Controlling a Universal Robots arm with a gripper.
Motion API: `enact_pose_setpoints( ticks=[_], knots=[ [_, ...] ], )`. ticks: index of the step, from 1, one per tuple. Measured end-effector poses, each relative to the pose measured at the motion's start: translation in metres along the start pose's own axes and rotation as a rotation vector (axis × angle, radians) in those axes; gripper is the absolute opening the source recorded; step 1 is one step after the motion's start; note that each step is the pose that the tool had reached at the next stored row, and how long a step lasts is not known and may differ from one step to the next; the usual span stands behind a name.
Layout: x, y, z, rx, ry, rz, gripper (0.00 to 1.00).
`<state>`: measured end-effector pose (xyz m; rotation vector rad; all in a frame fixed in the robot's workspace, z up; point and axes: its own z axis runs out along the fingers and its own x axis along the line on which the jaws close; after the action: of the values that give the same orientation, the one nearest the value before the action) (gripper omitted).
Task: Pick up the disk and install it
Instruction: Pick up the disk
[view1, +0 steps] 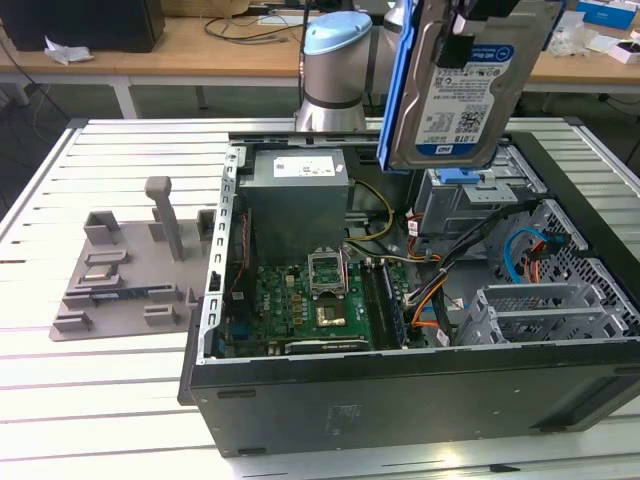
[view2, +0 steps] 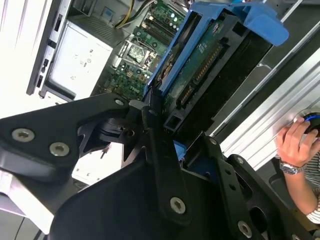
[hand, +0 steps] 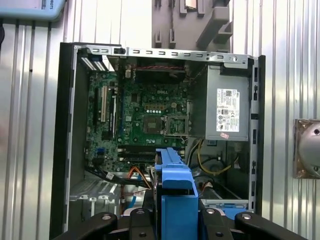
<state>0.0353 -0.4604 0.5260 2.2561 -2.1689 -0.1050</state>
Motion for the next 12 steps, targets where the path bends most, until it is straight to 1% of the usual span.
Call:
enact_pose_setpoints(
  ticks=[6,9,12],
  knots=[
    [0.0091,-0.0014,0.0005,0.0000,0.0003,0.000,0.37],
    [0.0159,-0.0018,0.0006,-0.0001,0.0014,0.000,0.37],
    [0.0286,-0.0022,0.0008,-0.0002,0.0036,0.000,0.37]
  ],
)
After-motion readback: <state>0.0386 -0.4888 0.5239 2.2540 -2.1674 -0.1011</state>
